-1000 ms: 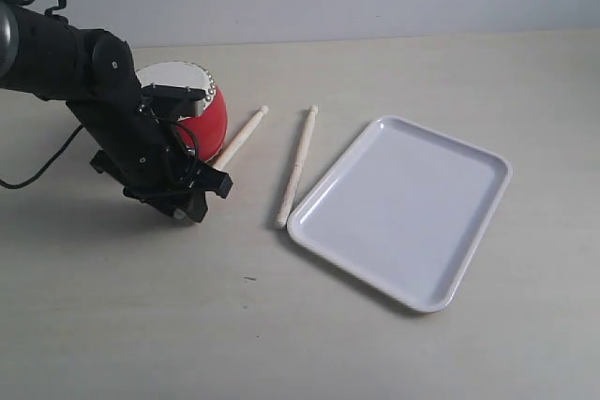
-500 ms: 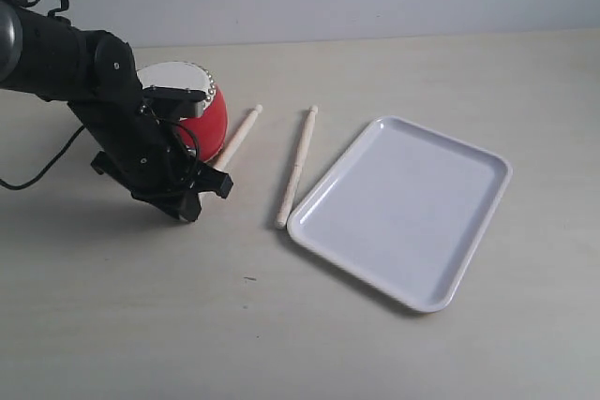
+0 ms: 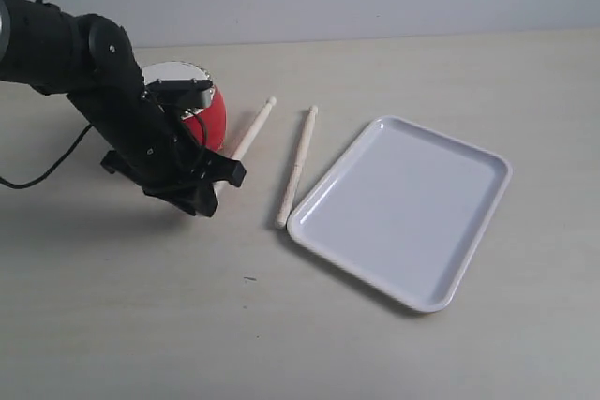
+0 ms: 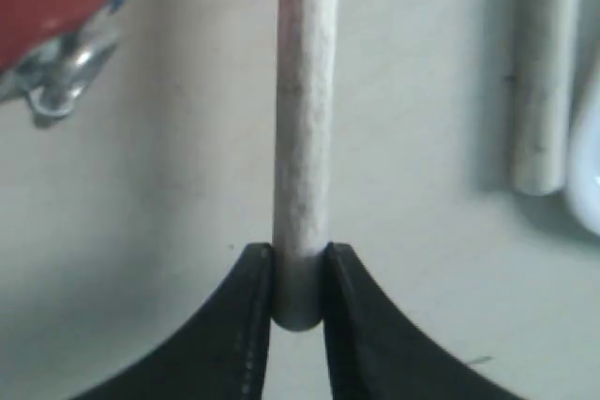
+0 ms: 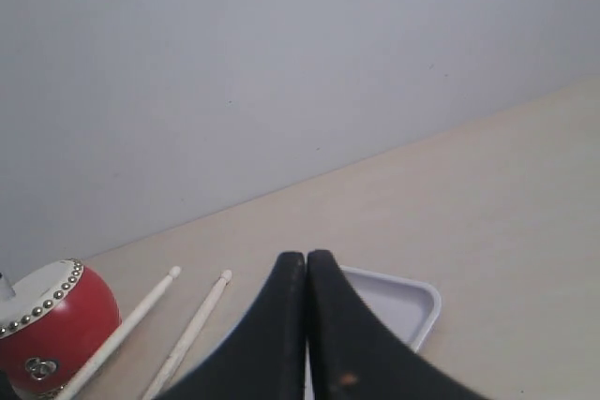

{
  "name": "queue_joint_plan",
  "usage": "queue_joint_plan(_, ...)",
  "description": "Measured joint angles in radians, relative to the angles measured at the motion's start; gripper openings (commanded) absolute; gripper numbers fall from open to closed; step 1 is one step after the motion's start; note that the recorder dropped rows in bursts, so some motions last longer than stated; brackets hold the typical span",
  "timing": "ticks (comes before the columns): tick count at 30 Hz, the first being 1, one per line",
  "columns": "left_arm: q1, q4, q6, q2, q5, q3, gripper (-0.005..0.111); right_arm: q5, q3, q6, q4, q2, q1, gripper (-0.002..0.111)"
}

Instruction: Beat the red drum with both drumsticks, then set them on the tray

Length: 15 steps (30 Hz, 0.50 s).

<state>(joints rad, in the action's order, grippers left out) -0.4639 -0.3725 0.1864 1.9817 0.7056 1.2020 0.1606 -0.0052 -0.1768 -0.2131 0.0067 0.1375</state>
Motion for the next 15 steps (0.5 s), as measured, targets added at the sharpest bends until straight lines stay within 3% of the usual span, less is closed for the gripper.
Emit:
queue_joint_plan(9,-0.101,-0.045,0.034,-0.136,0.064,0.0,0.0,0.0,0.0,0.0,0.0,0.0,0.0,0.0)
queue_joint_plan(15,-0.185,-0.224,0.145,-0.191,0.115,0.0,0.0,-0.056,0.0,-0.002,0.0,0.0,0.0,0.0)
